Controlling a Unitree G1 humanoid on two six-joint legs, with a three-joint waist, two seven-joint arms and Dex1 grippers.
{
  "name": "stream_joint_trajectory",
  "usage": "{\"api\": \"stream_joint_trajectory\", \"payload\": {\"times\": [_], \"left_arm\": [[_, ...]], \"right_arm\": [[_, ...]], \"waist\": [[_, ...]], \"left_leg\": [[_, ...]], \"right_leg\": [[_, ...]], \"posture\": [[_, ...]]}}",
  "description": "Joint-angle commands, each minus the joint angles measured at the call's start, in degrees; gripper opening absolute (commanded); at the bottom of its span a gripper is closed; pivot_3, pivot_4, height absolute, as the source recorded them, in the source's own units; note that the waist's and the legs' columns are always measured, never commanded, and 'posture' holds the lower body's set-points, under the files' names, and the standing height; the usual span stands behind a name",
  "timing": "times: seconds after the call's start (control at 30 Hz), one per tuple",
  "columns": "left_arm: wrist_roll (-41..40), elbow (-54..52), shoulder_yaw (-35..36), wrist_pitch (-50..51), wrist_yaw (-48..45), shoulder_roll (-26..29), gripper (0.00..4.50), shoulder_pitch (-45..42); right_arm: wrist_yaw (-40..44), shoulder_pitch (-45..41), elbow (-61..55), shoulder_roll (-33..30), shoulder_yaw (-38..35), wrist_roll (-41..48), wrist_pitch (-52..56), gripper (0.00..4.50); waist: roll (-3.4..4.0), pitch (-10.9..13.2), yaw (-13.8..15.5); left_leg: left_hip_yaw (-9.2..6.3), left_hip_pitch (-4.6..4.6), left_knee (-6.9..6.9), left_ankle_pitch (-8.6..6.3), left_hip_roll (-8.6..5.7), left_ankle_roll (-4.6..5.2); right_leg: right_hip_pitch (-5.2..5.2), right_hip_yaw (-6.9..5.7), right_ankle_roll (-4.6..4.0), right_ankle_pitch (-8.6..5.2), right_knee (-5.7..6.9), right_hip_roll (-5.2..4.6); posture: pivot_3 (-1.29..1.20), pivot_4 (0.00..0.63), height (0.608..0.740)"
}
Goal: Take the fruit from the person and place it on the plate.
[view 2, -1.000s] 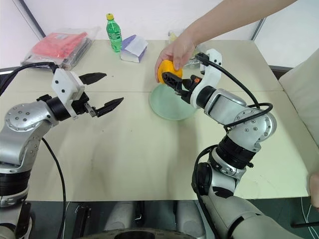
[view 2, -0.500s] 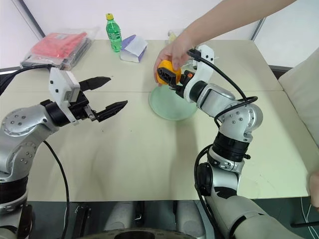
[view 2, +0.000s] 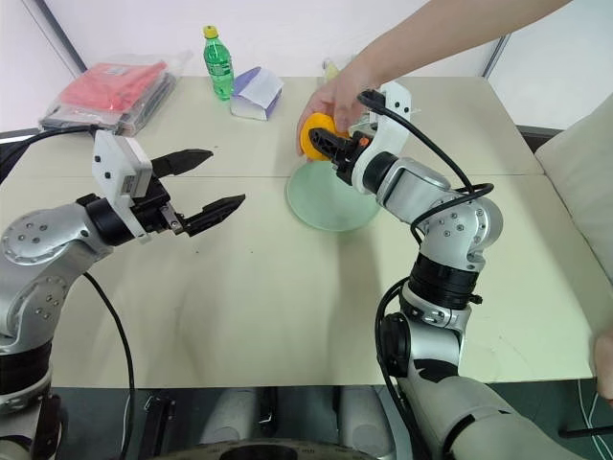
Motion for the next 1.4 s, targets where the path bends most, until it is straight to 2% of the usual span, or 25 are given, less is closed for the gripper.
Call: {"api": "stream_joint_trajectory", "payload": {"times": [0.03,0.13,0.3,0.5,0.73,0.8,0.83,0.9,1.07,1.17,1.27,1.4], "left_arm": [[-1.3,-1.4,2.5,0.5,0.0,1.1,4.50,0.9],[-1.6,-1.5,3.2,0.9,0.0,1.7,4.50,1.8],[-1.7,-1.8,3.7,1.0,0.4,2.2,4.50,2.7],[-2.8,-3.2,4.8,2.0,1.3,2.4,4.50,4.7],[-3.0,-4.4,4.6,2.2,2.6,2.1,4.50,5.5],[-3.1,-4.4,4.5,2.2,2.9,2.1,4.50,5.5],[-3.1,-4.4,4.5,2.2,3.0,2.1,4.50,5.5],[-3.5,-4.4,4.5,2.2,3.1,2.0,4.50,5.6],[-5.2,-4.2,4.7,2.7,3.2,1.7,4.50,5.4],[-5.8,-3.8,4.8,2.8,2.7,1.9,4.50,5.4],[-6.4,-3.4,4.8,3.0,1.9,2.4,4.50,5.7],[-6.7,-2.7,5.1,2.7,1.1,2.9,4.50,5.9]], "right_arm": [[2.3,2.2,-3.8,-3.5,4.6,-0.9,-1.0,2.04],[5.9,6.5,-5.5,-8.7,12.4,-5.1,-4.9,2.04],[12.3,12.9,0.5,-15.1,24.3,-16.8,-21.0,2.04],[15.4,11.8,12.3,-14.3,26.0,-23.4,-33.7,2.04],[18.3,10.6,19.2,-14.2,28.0,-28.5,-39.1,2.04],[19.9,10.8,18.9,-14.1,27.8,-28.1,-38.0,3.08],[20.6,11.0,18.5,-14.3,28.0,-28.3,-37.8,3.44],[21.6,11.3,16.4,-14.9,27.1,-27.6,-36.5,4.43],[29.5,13.5,3.4,-22.6,23.4,-22.3,-30.0,4.43],[35.4,15.0,-4.4,-29.8,18.7,-17.1,-27.0,4.43],[42.9,17.4,-11.7,-38.6,10.7,-8.7,-22.6,4.43],[46.6,21.8,-15.8,-46.0,5.0,-4.1,-19.7,4.43]], "waist": [[0.00,0.0,0.0],[0.00,0.0,0.1],[0.00,0.0,0.0],[0.00,0.0,0.0],[0.00,0.0,0.1],[0.00,0.0,0.1],[0.00,0.0,0.1],[0.00,0.0,0.1],[0.03,0.0,0.5],[0.02,0.0,0.4],[0.02,0.0,0.5],[0.00,0.0,0.2]], "left_leg": [[0.00,0.00,0.00,0.00,0.00,0.00],[0.00,-0.01,-0.06,0.00,0.00,0.01],[0.01,-0.02,-0.07,0.00,-0.01,0.01],[0.01,-0.02,-0.08,0.00,0.01,0.01],[0.02,-0.02,-0.08,0.00,0.01,0.00],[0.02,-0.02,-0.08,0.00,0.01,0.00],[0.02,-0.02,-0.08,0.00,0.01,0.00],[0.02,-0.01,-0.08,0.00,0.01,0.00],[0.02,-0.02,-0.07,0.00,0.00,0.00],[0.01,-0.03,-0.06,-0.01,-0.01,0.00],[0.00,-0.03,-0.07,-0.01,-0.01,0.01],[0.01,0.03,-0.10,-0.02,0.02,0.02]], "right_leg": [[0.00,0.00,0.00,0.00,0.00,0.00],[0.00,0.00,0.00,0.00,-0.11,0.00],[-0.01,0.00,0.00,0.00,-0.15,0.01],[-0.02,0.02,0.00,0.00,-0.14,0.05],[-0.02,0.02,0.00,0.00,-0.14,0.02],[-0.02,0.02,0.00,0.00,-0.14,0.02],[-0.02,0.02,0.00,0.00,-0.14,0.02],[-0.02,0.02,0.00,0.00,-0.14,0.02],[-0.02,0.01,0.00,0.00,-0.15,-0.02],[0.00,0.01,0.00,0.00,-0.17,-0.04],[0.00,-0.01,0.00,-0.01,-0.19,-0.04],[0.02,0.01,-0.01,-0.01,-0.20,0.01]], "posture": [[0.00,0.150,0.731],[0.00,0.150,0.731],[0.00,0.150,0.731],[0.00,0.150,0.731],[0.00,0.150,0.731],[0.00,0.150,0.731],[0.00,0.150,0.731],[0.00,0.150,0.731],[0.00,0.150,0.731],[0.00,0.150,0.731],[0.00,0.150,0.731],[0.00,0.150,0.731]]}}
